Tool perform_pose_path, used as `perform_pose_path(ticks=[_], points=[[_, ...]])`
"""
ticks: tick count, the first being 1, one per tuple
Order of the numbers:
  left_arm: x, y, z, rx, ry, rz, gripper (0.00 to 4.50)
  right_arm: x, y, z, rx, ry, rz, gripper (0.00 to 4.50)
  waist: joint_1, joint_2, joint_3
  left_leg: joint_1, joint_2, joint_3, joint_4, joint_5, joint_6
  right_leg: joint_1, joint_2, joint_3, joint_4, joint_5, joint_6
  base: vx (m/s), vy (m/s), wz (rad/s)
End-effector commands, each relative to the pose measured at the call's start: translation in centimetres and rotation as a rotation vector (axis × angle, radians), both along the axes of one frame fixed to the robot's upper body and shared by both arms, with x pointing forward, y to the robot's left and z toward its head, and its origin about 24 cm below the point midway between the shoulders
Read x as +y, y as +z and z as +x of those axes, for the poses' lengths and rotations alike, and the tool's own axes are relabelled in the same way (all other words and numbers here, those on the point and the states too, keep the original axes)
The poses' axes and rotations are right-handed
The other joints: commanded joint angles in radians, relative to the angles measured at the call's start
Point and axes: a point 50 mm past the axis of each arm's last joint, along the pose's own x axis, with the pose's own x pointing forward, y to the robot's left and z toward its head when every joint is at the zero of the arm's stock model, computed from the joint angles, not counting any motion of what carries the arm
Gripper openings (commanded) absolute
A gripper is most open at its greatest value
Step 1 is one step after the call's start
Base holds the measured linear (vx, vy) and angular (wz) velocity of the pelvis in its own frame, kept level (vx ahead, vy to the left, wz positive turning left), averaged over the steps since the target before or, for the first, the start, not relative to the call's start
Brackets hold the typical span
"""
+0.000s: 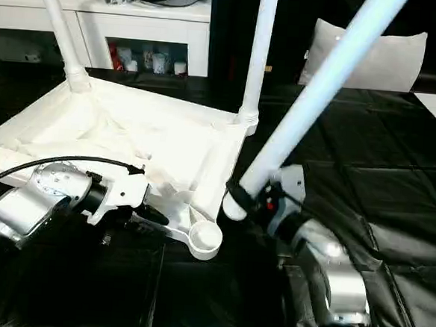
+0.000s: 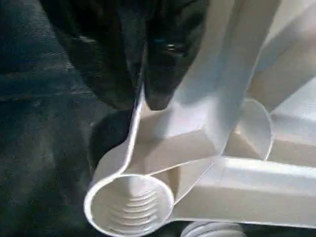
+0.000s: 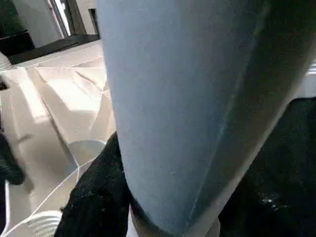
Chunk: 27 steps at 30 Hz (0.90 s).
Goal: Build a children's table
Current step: Rotate table base
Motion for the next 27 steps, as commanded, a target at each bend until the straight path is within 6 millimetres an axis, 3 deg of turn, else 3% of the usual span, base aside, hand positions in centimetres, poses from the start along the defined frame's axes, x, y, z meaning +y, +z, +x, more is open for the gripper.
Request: perform_pose_path(ticks=[1,2,6,9,15,22,27], points=[[0.1,-0.3,0.2,-0.013,-0.002,0.037,0.7,0.3,0.8,0.0,-0.031,0.008,0.011,1.88,0.006,0.012,-0.058,-0.004,0.058,-0.015,-0.092,-0.17,-0.004,0.054,-0.091,0.056,-0.082,-0.2,-0.221,0.0,0.0,0.0],[0.1,-0.4,0.4,-0.021,0.0,0.045,0.42,0.3,0.8,0.0,-0.03,0.01,0.013,1.88,0.006,0.012,-0.057,-0.004,0.058,-0.015,-0.092,-0.172,-0.004,0.052,-0.089,0.056,-0.083,-0.2,-0.22,0.0,0.0,0.0],[0.3,-0.7,0.9,-0.068,0.009,0.075,0.37,0.6,0.8,-0.1,-0.029,0.025,0.016,1.88,0.007,0.012,-0.057,-0.004,0.06,-0.015,-0.093,-0.171,-0.005,0.052,-0.09,0.057,-0.082,-0.185,-0.223,0.0,0.0,0.0],[0.3,-0.8,1.3,-0.087,0.011,0.093,0.09,0.7,1.0,0.0,-0.034,0.033,0.018,1.88,0.005,0.007,-0.055,-0.005,0.059,-0.015,-0.094,-0.183,-0.005,0.054,-0.093,0.058,-0.086,-0.223,-0.212,0.0,0.0,0.0],[0.8,-1.5,1.2,-0.026,0.031,0.139,0.0,0.7,1.1,0.1,-0.039,0.038,0.016,1.88,0.002,0.006,-0.055,-0.004,0.062,-0.015,-0.095,-0.179,-0.005,0.05,-0.095,0.059,-0.084,-0.233,-0.214,0.0,0.0,0.0],[-0.1,-1.8,2.0,0.072,0.237,0.082,0.0,0.7,1.6,0.7,-0.054,0.037,0.021,1.88,0.001,0.002,-0.051,-0.005,0.059,-0.014,-0.095,-0.191,0.001,0.05,-0.095,0.06,-0.094,-0.314,-0.2,0.0,0.0,0.0],[-1.2,-2.3,2.0,0.114,0.331,0.084,0.0,1.0,1.9,1.0,-0.059,0.047,0.023,1.88,-0.003,0.0,-0.055,-0.007,0.058,-0.012,-0.09,-0.146,0.016,0.05,-0.093,0.059,-0.09,-0.254,-0.212,0.0,0.0,0.0]])
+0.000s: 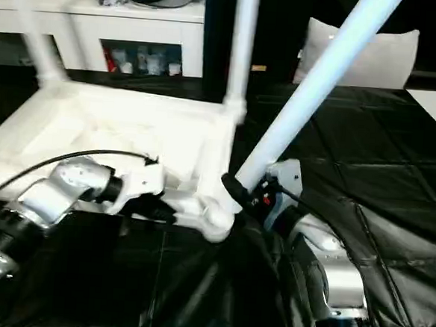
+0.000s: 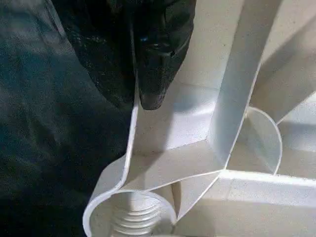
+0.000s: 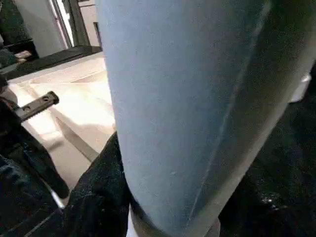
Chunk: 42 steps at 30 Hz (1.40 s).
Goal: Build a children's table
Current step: Rotate table base, then insert table leg to table base
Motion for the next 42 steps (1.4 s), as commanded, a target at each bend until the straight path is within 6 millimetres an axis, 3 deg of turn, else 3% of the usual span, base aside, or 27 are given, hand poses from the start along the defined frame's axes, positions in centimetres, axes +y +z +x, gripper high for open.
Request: perform_pose_path(ticks=[1,7,10,13,15,21,27,35,42], points=[[1.1,-1.8,-0.2,0.059,0.147,0.06,0.0,0.4,0.4,0.2,-0.003,0.022,0.015,1.88,0.009,-0.002,-0.054,-0.01,0.058,-0.015,-0.088,-0.142,0.018,0.052,-0.093,0.056,-0.088,-0.248,-0.213,0.0,0.0,0.0],[-0.1,-1.7,-0.4,0.021,0.144,0.03,0.0,0.6,0.4,0.3,-0.004,0.029,0.01,1.88,0.009,-0.006,-0.053,-0.014,0.057,-0.015,-0.088,-0.128,0.037,0.053,-0.091,0.054,-0.092,-0.242,-0.213,0.0,0.0,0.0],[-0.4,-1.6,-0.5,-0.021,0.109,0.009,0.0,0.7,0.4,0.4,-0.004,0.035,0.005,1.88,0.01,-0.006,-0.053,-0.013,0.056,-0.015,-0.09,-0.131,0.041,0.051,-0.09,0.054,-0.097,-0.267,-0.198,0.0,0.0,0.0],[-0.8,-1.2,-1.0,-0.016,0.082,-0.039,0.0,0.7,0.4,0.5,-0.005,0.039,0.003,1.88,0.011,-0.002,-0.055,-0.012,0.059,-0.015,-0.091,-0.124,0.039,0.051,-0.09,0.054,-0.091,-0.234,-0.203,0.0,0.0,0.0],[-0.9,-1.1,-1.3,0.018,0.062,-0.052,0.49,0.8,0.4,0.5,-0.005,0.041,0.002,1.88,0.011,-0.004,-0.058,-0.014,0.059,-0.014,-0.089,-0.1,0.041,0.053,-0.091,0.054,-0.084,-0.181,-0.217,0.0,0.0,0.0],[-0.4,-1.4,-1.1,-0.01,0.06,-0.032,0.88,0.9,0.2,0.4,-0.002,0.043,0.002,1.88,0.018,-0.004,-0.062,-0.013,0.055,-0.009,-0.083,-0.044,0.064,0.055,-0.087,0.053,-0.079,-0.091,-0.23,0.0,0.0,0.0],[-0.1,-1.7,-0.5,-0.018,0.082,-0.027,0.9,0.9,0.2,0.4,-0.004,0.05,-0.001,1.88,0.021,-0.002,-0.057,-0.009,0.059,-0.01,-0.091,-0.099,0.043,0.053,-0.089,0.053,-0.089,-0.169,-0.22,0.0,0.0,0.0],[-0.2,-1.5,-0.2,-0.017,0.081,-0.095,0.9,0.8,0.2,0.3,-0.002,0.056,-0.003,1.88,0.022,-0.006,-0.056,-0.01,0.057,-0.009,-0.092,-0.113,0.036,0.051,-0.09,0.055,-0.095,-0.231,-0.196,0.0,0.0,0.0],[0.0,-1.9,-0.2,-0.019,0.079,-0.082,0.9,1.0,0.2,0.4,0.006,0.066,0.001,1.88,0.022,-0.008,-0.057,-0.011,0.058,-0.008,-0.091,-0.099,0.044,0.05,-0.09,0.054,-0.092,-0.195,-0.202,0.0,0.0,0.0]])
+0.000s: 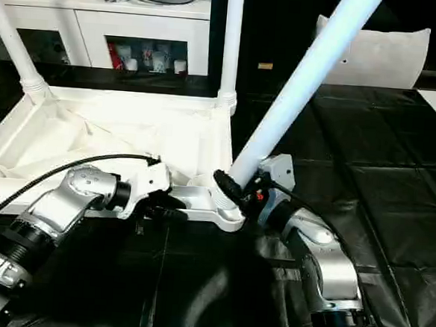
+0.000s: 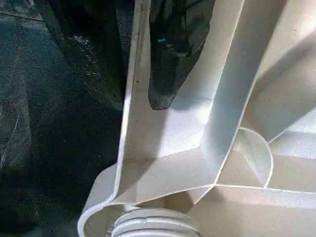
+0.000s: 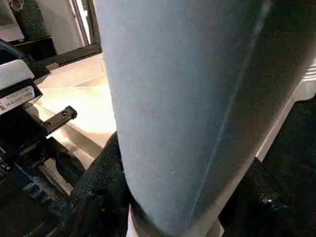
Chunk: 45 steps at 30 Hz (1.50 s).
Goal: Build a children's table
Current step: Insert table leg to table base
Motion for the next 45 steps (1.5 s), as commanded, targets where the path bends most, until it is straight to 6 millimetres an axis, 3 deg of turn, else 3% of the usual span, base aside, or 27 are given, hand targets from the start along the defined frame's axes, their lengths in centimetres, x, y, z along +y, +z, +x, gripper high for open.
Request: perform_pose_path(ticks=[1,5,6,8,11,17,23,27,32,36,37,40,45], points=[[0.5,-0.7,0.1,0.013,0.032,0.03,0.63,0.1,0.0,0.0,0.016,0.018,0.004,1.88,0.005,-0.007,-0.056,-0.008,0.058,-0.013,-0.078,-0.107,0.043,0.055,-0.09,0.054,-0.083,-0.203,-0.201,0.0,0.0,0.0],[0.7,-0.9,0.3,-0.008,0.04,0.058,0.53,0.2,0.1,0.1,0.036,0.023,0.01,1.88,0.004,-0.009,-0.054,-0.006,0.058,-0.013,-0.08,-0.13,0.038,0.053,-0.09,0.055,-0.089,-0.266,-0.181,0.0,0.0,0.0],[0.7,-0.9,0.4,-0.024,0.041,0.067,0.25,0.2,0.3,0.3,0.033,0.026,0.016,1.88,0.003,-0.008,-0.054,-0.007,0.058,-0.014,-0.081,-0.132,0.037,0.054,-0.09,0.055,-0.09,-0.271,-0.178,0.0,0.0,0.0],[0.6,-0.8,0.5,-0.031,0.041,0.063,0.21,0.2,0.6,0.5,0.014,0.028,0.008,1.88,0.002,-0.007,-0.055,-0.006,0.06,-0.015,-0.082,-0.137,0.032,0.052,-0.091,0.054,-0.09,-0.275,-0.176,0.0,0.0,0.0],[0.5,-0.7,0.6,-0.043,0.035,0.054,0.1,0.3,1.0,1.0,-0.01,0.048,0.009,1.88,-0.003,-0.01,-0.059,-0.01,0.059,-0.015,-0.08,-0.116,0.033,0.057,-0.092,0.053,-0.083,-0.228,-0.189,0.0,0.0,0.0],[0.3,-0.5,0.9,-0.062,0.054,0.041,0.01,0.6,1.5,1.9,-0.014,0.086,-0.06,1.88,-0.004,-0.015,-0.065,-0.01,0.055,-0.008,-0.07,-0.029,0.07,0.06,-0.088,0.052,-0.069,-0.075,-0.23,0.0,0.0,0.0],[0.2,-0.3,0.8,-0.082,0.046,0.018,0.0,1.2,1.7,2.2,0.041,0.267,-0.1,1.88,-0.004,-0.016,-0.062,-0.01,0.057,-0.008,-0.07,-0.066,0.074,0.061,-0.089,0.051,-0.075,-0.137,-0.231,0.0,0.0,0.0],[0.3,-0.5,0.6,-0.089,0.025,0.042,0.0,1.2,1.4,2.0,0.079,0.359,-0.148,1.88,-0.002,-0.017,-0.063,-0.01,0.059,-0.007,-0.069,-0.054,0.079,0.062,-0.089,0.051,-0.072,-0.114,-0.235,0.0,0.0,0.0],[0.3,-0.4,0.6,-0.094,0.019,0.054,0.0,1.0,1.1,2.0,0.12,0.41,-0.198,1.88,-0.001,-0.024,-0.062,-0.009,0.059,-0.006,-0.069,-0.057,0.082,0.06,-0.09,0.051,-0.074,-0.137,-0.233,0.0,0.0,0.0],[0.4,-0.5,0.6,-0.089,0.019,0.063,0.0,0.5,1.6,2.7,0.099,0.379,-0.221,1.88,-0.002,-0.023,-0.063,-0.007,0.06,-0.006,-0.069,-0.058,0.072,0.059,-0.09,0.051,-0.074,-0.142,-0.233,0.0,0.0,0.0],[0.6,-0.5,0.5,-0.086,0.011,0.07,0.0,-0.1,2.6,2.9,0.079,0.367,-0.2,1.88,-0.001,-0.019,-0.064,-0.006,0.06,-0.006,-0.068,-0.057,0.071,0.059,-0.09,0.051,-0.072,-0.131,-0.236,0.0,0.0,0.0],[0.7,-0.5,0.4,-0.08,-0.006,0.077,0.0,-0.8,3.5,2.9,0.07,0.364,-0.185,1.88,0.0,-0.023,-0.067,-0.007,0.059,-0.006,-0.067,-0.041,0.08,0.063,-0.089,0.051,-0.068,-0.082,-0.245,0.0,0.0,0.0],[0.8,-0.4,0.3,-0.075,-0.041,0.098,0.0,-1.8,3.0,2.3,0.113,0.373,-0.231,1.88,0.0,-0.02,-0.067,-0.01,0.058,-0.005,-0.063,-0.034,0.089,0.065,-0.087,0.05,-0.068,-0.066,-0.25,0.0,0.0,0.0]])
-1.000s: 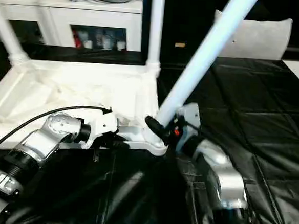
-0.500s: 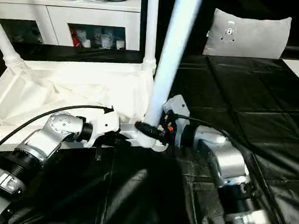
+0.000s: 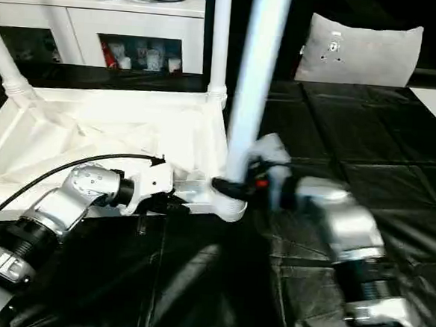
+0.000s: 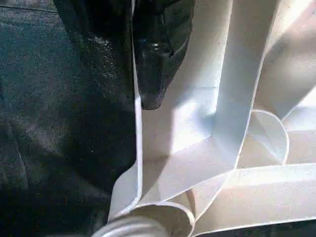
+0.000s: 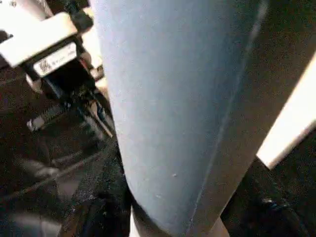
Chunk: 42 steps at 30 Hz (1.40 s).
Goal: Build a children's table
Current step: Insert table leg to table base
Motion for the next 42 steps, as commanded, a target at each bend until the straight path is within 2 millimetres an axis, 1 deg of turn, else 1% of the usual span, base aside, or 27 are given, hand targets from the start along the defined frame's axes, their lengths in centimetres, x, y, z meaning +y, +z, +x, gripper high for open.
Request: perform_pose_path(ticks=[1,4,7,9,13,15,19,20,22,25,28,31,32,33,34,35,36,37,38,39,41,42], points=[[0.9,-0.6,-0.2,0.018,0.013,0.053,0.0,0.1,0.3,-0.2,-0.008,0.018,-0.006,1.88,0.012,-0.01,-0.066,-0.008,0.054,-0.011,-0.061,-0.043,0.08,0.068,-0.089,0.049,-0.064,-0.076,-0.25,0.0,0.0,0.0],[0.7,-0.6,-0.3,0.02,-0.017,0.054,0.0,0.4,-0.7,0.0,0.011,0.002,-0.026,1.88,0.01,-0.008,-0.067,-0.006,0.056,-0.012,-0.062,-0.044,0.074,0.066,-0.088,0.048,-0.063,-0.071,-0.257,0.0,0.0,0.0],[0.5,-0.5,-0.5,0.024,-0.041,0.051,0.0,0.6,-1.0,0.2,0.015,-0.012,-0.034,1.88,0.01,-0.007,-0.068,-0.005,0.056,-0.012,-0.062,-0.042,0.071,0.066,-0.089,0.048,-0.06,-0.06,-0.266,0.0,0.0,0.0],[0.2,-0.4,-0.7,0.029,-0.056,0.045,0.0,0.7,-1.1,0.4,0.015,-0.018,-0.039,1.88,0.01,-0.01,-0.068,-0.005,0.056,-0.01,-0.061,-0.04,0.071,0.067,-0.089,0.049,-0.059,-0.049,-0.27,0.0,0.0,0.0],[0.0,-0.4,-0.9,0.037,-0.075,0.036,0.0,1.0,-1.2,0.8,0.019,-0.023,-0.036,1.88,0.011,-0.008,-0.069,-0.005,0.056,-0.01,-0.06,-0.033,0.073,0.067,-0.089,0.049,-0.057,-0.037,-0.275,0.0,0.0,0.0],[0.0,-0.4,-1.0,0.039,-0.082,0.033,0.0,1.0,-1.4,0.9,0.021,-0.024,-0.043,1.88,0.01,-0.007,-0.07,-0.006,0.056,-0.01,-0.06,-0.025,0.077,0.069,-0.088,0.048,-0.054,-0.013,-0.279,0.0,0.0,0.0],[0.0,-0.4,-1.0,0.038,-0.083,0.035,0.0,1.0,-1.7,0.7,0.046,-0.014,-0.037,1.88,0.01,-0.009,-0.069,-0.004,0.056,-0.009,-0.06,-0.032,0.078,0.069,-0.088,0.048,-0.056,-0.022,-0.276,0.0,0.0,0.0],[0.0,-0.4,-1.0,0.038,-0.083,0.035,0.0,1.0,-1.8,0.7,0.052,-0.01,-0.035,1.88,0.01,-0.009,-0.068,-0.004,0.056,-0.009,-0.06,-0.04,0.077,0.068,-0.088,0.048,-0.058,-0.037,-0.275,0.0,0.0,0.0],[0.0,-0.4,-1.0,0.038,-0.081,0.034,0.0,1.0,-1.9,0.7,0.053,-0.01,-0.035,1.88,0.011,-0.008,-0.069,-0.004,0.057,-0.009,-0.06,-0.037,0.075,0.068,-0.089,0.049,-0.057,-0.039,-0.275,0.0,0.0,0.0],[0.0,-0.4,-0.7,0.034,-0.042,0.009,0.0,0.8,-2.4,0.5,0.096,-0.035,0.035,1.88,0.011,-0.009,-0.07,-0.005,0.056,-0.009,-0.059,-0.028,0.081,0.069,-0.089,0.049,-0.055,-0.02,-0.279,0.0,0.0,0.0],[0.1,-0.5,-0.7,0.029,-0.023,0.005,0.0,0.3,-2.9,0.4,0.12,-0.085,0.108,1.88,0.012,-0.01,-0.069,-0.004,0.057,-0.008,-0.059,-0.038,0.081,0.068,-0.09,0.049,-0.057,-0.035,-0.28,0.0,0.0,0.0],[0.1,-0.4,-0.6,0.026,-0.009,-0.006,0.0,0.0,-3.3,0.2,0.13,-0.12,0.148,1.88,0.014,-0.007,-0.071,-0.004,0.057,-0.009,-0.06,-0.029,0.079,0.068,-0.089,0.048,-0.056,-0.027,-0.277,0.0,0.0,0.0],[0.2,-0.4,-0.6,0.024,0.0,-0.013,0.0,-0.3,-3.8,-0.1,0.135,-0.154,0.175,1.88,0.014,-0.005,-0.07,-0.003,0.057,-0.009,-0.059,-0.032,0.079,0.067,-0.089,0.048,-0.057,-0.025,-0.279,0.0,0.0,0.0],[0.2,-0.4,-0.6,0.023,0.003,-0.015,0.0,-0.4,-4.0,-0.2,0.137,-0.17,0.184,1.88,0.014,-0.006,-0.07,-0.004,0.058,-0.008,-0.06,-0.035,0.079,0.067,-0.09,0.049,-0.058,-0.028,-0.278,0.0,0.0,0.0],[0.2,-0.4,-0.6,0.021,0.008,-0.017,0.0,-0.6,-4.2,-0.4,0.135,-0.183,0.192,1.88,0.015,-0.002,-0.071,-0.003,0.057,-0.009,-0.06,-0.038,0.078,0.067,-0.09,0.048,-0.057,-0.031,-0.278,0.0,0.0,0.0],[0.2,-0.4,-0.5,0.018,0.015,-0.02,0.0,-0.6,-4.5,-0.5,0.134,-0.197,0.197,1.88,0.014,-0.006,-0.071,-0.005,0.056,-0.009,-0.06,-0.041,0.077,0.069,-0.09,0.048,-0.058,-0.032,-0.276,0.0,0.0,0.0],[0.2,-0.4,-0.5,0.017,0.023,-0.028,0.0,-0.7,-4.7,-0.7,0.134,-0.206,0.203,1.88,0.014,-0.001,-0.071,-0.004,0.057,-0.01,-0.061,-0.043,0.074,0.068,-0.09,0.048,-0.058,-0.034,-0.277,0.0,0.0,0.0],[0.1,-0.4,-0.4,0.015,0.032,-0.037,0.0,-0.7,-4.9,-0.9,0.127,-0.219,0.208,1.88,0.014,0.001,-0.069,-0.003,0.057,-0.01,-0.061,-0.051,0.072,0.067,-0.089,0.048,-0.06,-0.045,-0.275,0.0,0.0,0.0],[0.1,-0.4,-0.4,0.015,0.038,-0.044,0.0,-0.8,-5.1,-1.0,0.119,-0.234,0.211,1.88,0.014,0.001,-0.068,-0.002,0.057,-0.009,-0.062,-0.06,0.068,0.065,-0.089,0.048,-0.063,-0.056,-0.272,0.0,0.0,0.0],[0.0,-0.5,-0.4,0.015,0.04,-0.046,0.0,-0.8,-5.2,-1.1,0.114,-0.243,0.213,1.88,0.014,0.001,-0.069,-0.002,0.056,-0.009,-0.063,-0.07,0.062,0.067,-0.089,0.048,-0.065,-0.075,-0.268,0.0,0.0,0.0],[0.0,-0.6,-0.4,0.017,0.038,-0.043,0.0,-0.8,-5.5,-1.4,0.093,-0.259,0.201,1.88,0.013,0.001,-0.066,-0.001,0.057,-0.01,-0.065,-0.088,0.054,0.065,-0.089,0.048,-0.069,-0.103,-0.26,0.0,0.0,0.0],[-0.1,-0.6,-0.4,0.018,0.037,-0.041,0.0,-0.8,-5.7,-1.5,0.082,-0.262,0.185,1.88,0.013,0.0,-0.066,-0.001,0.056,-0.01,-0.066,-0.092,0.052,0.066,-0.089,0.048,-0.07,-0.112,-0.257,0.0,0.0,0.0]])
